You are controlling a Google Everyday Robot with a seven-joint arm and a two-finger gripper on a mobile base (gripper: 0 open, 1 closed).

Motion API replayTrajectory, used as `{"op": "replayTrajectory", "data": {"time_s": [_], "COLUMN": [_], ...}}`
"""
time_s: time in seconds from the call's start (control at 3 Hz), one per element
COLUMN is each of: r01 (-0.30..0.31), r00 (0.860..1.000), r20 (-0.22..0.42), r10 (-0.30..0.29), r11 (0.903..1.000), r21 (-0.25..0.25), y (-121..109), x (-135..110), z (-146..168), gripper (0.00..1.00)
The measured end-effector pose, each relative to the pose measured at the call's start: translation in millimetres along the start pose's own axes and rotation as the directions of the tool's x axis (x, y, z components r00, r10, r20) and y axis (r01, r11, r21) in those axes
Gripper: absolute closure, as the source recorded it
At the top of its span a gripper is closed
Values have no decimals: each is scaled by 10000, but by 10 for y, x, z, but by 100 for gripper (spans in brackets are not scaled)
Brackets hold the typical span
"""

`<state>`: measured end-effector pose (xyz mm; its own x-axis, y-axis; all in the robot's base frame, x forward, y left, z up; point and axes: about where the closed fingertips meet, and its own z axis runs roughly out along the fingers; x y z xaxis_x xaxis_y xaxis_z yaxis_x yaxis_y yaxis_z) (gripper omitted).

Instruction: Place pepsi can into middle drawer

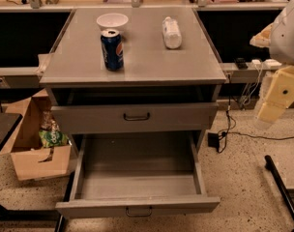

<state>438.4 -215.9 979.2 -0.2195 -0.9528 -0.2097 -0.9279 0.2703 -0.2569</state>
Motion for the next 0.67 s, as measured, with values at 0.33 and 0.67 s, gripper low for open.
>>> {"op": "replayTrajectory", "data": {"time_s": [0.33,0.67], "r01": [0,-440], "r00": [10000,9962], "r20": [0,770], "r10": [0,414], "r11": [10000,9985], "r21": [0,320], "y": [0,-270], "x": [0,-134], "z": [0,69], "gripper": [0,0]}}
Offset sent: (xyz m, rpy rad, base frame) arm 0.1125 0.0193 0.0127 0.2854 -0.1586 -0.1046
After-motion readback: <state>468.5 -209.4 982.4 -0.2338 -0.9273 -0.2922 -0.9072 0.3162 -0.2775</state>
